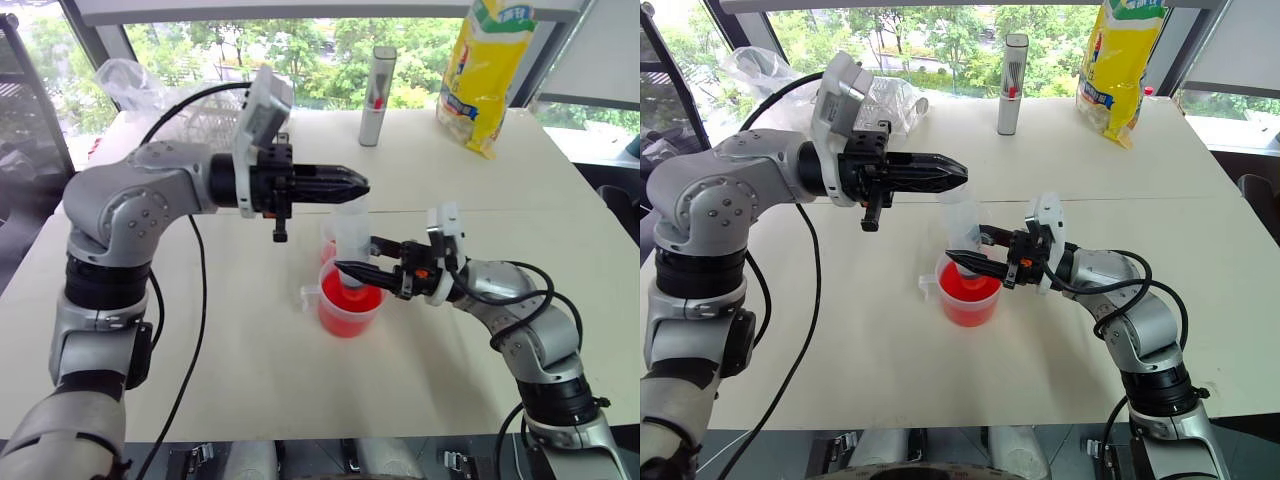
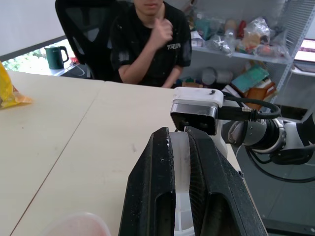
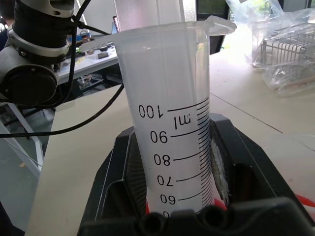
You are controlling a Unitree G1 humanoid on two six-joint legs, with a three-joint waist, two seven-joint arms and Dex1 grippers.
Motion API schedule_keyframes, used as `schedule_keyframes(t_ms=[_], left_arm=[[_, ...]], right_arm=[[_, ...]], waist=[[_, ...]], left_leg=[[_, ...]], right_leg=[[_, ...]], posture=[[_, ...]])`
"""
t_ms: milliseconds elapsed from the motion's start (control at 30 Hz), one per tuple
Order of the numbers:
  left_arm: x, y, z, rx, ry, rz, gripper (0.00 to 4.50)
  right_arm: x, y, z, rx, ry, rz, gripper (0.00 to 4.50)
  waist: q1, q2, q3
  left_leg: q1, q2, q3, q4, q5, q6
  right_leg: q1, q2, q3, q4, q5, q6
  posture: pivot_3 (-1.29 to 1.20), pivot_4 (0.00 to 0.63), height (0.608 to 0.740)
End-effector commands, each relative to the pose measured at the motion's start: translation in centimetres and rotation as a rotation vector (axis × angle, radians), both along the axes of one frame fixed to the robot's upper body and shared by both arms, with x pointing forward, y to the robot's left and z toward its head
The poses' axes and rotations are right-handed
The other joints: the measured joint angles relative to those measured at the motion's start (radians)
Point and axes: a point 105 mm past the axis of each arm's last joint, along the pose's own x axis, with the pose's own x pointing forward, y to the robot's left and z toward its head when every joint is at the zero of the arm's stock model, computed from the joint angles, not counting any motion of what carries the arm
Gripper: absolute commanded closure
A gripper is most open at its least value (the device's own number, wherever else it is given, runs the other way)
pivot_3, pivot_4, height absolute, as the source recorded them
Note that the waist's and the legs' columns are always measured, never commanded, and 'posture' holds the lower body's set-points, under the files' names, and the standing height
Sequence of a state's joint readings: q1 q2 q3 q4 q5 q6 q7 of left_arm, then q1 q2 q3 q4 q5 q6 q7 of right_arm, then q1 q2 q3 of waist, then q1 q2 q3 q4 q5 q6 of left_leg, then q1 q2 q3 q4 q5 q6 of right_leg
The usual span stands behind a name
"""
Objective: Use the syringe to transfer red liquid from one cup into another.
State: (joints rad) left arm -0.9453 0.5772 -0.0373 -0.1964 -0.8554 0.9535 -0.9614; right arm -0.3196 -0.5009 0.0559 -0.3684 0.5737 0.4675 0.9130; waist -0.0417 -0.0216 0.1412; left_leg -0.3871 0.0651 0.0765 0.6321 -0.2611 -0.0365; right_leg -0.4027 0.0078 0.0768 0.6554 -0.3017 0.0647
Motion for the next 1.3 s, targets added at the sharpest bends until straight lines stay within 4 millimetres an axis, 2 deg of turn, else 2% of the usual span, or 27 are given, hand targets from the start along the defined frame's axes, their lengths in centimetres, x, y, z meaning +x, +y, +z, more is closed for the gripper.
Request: schedule_keyframes(t_ms=[33, 100, 300, 333, 700, 800, 867, 967, 1033, 1200, 1300], left_arm=[[0.3, 1.5, 3.5, -0.086, -0.133, 0.072, 4.06], [0.3, 1.5, 3.4, -0.085, -0.121, 0.073, 3.31], [0.5, 2.0, 2.6, -0.070, -0.121, 0.095, 0.36], [0.7, 2.3, 2.4, -0.070, -0.115, 0.111, 0.03], [2.8, 8.2, 2.2, -0.073, -0.117, 0.357, 0.03], [3.3, 8.9, 1.5, -0.062, -0.113, 0.402, 0.03], [3.5, 8.9, 0.8, -0.053, -0.106, 0.414, 0.03], [3.6, 8.5, 0.6, -0.055, -0.107, 0.400, 0.03], [3.7, 8.3, 0.6, -0.059, -0.109, 0.397, 0.03], [3.7, 7.8, 0.6, -0.058, -0.125, 0.385, 0.03], [3.9, 7.3, 1.1, -0.072, -0.145, 0.379, 0.03]], right_arm=[[-1.1, 0.5, -0.4, -0.033, 0.011, 0.071, 3.12], [-1.1, 0.5, -0.1, -0.028, 0.002, 0.071, 3.12], [-1.3, 0.5, 1.9, -0.013, -0.060, 0.071, 3.12], [-1.3, 0.5, 2.2, -0.011, -0.070, 0.071, 3.12], [-1.4, 0.3, 5.0, 0.021, -0.137, 0.052, 3.12], [-1.3, 0.1, 6.0, 0.037, -0.151, 0.051, 3.12], [-0.8, -0.1, 7.7, 0.064, -0.179, 0.049, 3.12], [1.3, -0.7, 10.4, 0.120, -0.194, 0.033, 3.12], [2.8, -0.9, 11.2, 0.131, -0.200, 0.018, 3.12], [6.5, -0.5, 10.9, 0.117, -0.195, -0.009, 3.12], [8.6, -0.1, 8.7, 0.104, -0.155, -0.026, 3.12]], waist=[[0.000, 0.000, 0.000], [0.000, 0.000, 0.000], [0.001, 0.000, 0.000], [0.001, 0.000, 0.000], [0.000, 0.000, 0.000], [0.000, 0.000, 0.000], [0.000, 0.000, 0.000], [-0.001, 0.000, 0.000], [-0.001, 0.000, 0.000], [-0.001, 0.000, 0.000], [-0.002, 0.000, 0.000]], left_leg=[[0.000, 0.000, 0.000, 0.000, 0.000, 0.000], [0.000, 0.000, 0.000, 0.000, 0.000, 0.000], [0.000, 0.000, 0.000, 0.000, 0.000, 0.000], [0.000, 0.000, 0.000, 0.000, 0.000, 0.000], [0.001, 0.000, 0.000, 0.000, 0.000, 0.000], [0.001, 0.000, 0.000, 0.000, 0.000, 0.000], [0.001, 0.000, 0.000, 0.000, 0.000, 0.000], [0.001, 0.000, 0.001, 0.001, 0.000, 0.000], [0.002, 0.000, 0.001, 0.001, 0.000, 0.000], [0.001, 0.000, 0.002, 0.000, 0.000, 0.000], [0.000, 0.000, 0.001, 0.000, 0.000, 0.000]], right_leg=[[0.000, 0.000, 0.000, 0.000, 0.000, 0.000], [0.000, 0.000, 0.000, 0.000, 0.000, 0.000], [0.000, 0.000, 0.000, 0.000, 0.000, 0.000], [0.000, 0.000, 0.000, 0.000, 0.000, 0.000], [0.000, 0.000, 0.000, 0.002, 0.000, 0.000], [0.000, 0.000, 0.000, 0.002, 0.000, 0.000], [0.000, -0.001, 0.000, 0.002, 0.000, 0.000], [0.000, -0.001, -0.001, 0.003, 0.000, 0.000], [0.000, -0.001, -0.001, 0.003, 0.000, 0.000], [-0.001, 0.000, 0.000, 0.003, 0.000, 0.000], [-0.002, 0.000, 0.000, 0.003, 0.000, 0.000]], posture=[[0.00, 0.150, 0.740], [0.00, 0.150, 0.740], [0.00, 0.150, 0.740], [0.00, 0.150, 0.740], [0.00, 0.150, 0.740], [0.00, 0.150, 0.740], [0.00, 0.150, 0.740], [0.00, 0.150, 0.740], [0.00, 0.150, 0.740], [0.00, 0.150, 0.740], [0.00, 0.150, 0.740]])
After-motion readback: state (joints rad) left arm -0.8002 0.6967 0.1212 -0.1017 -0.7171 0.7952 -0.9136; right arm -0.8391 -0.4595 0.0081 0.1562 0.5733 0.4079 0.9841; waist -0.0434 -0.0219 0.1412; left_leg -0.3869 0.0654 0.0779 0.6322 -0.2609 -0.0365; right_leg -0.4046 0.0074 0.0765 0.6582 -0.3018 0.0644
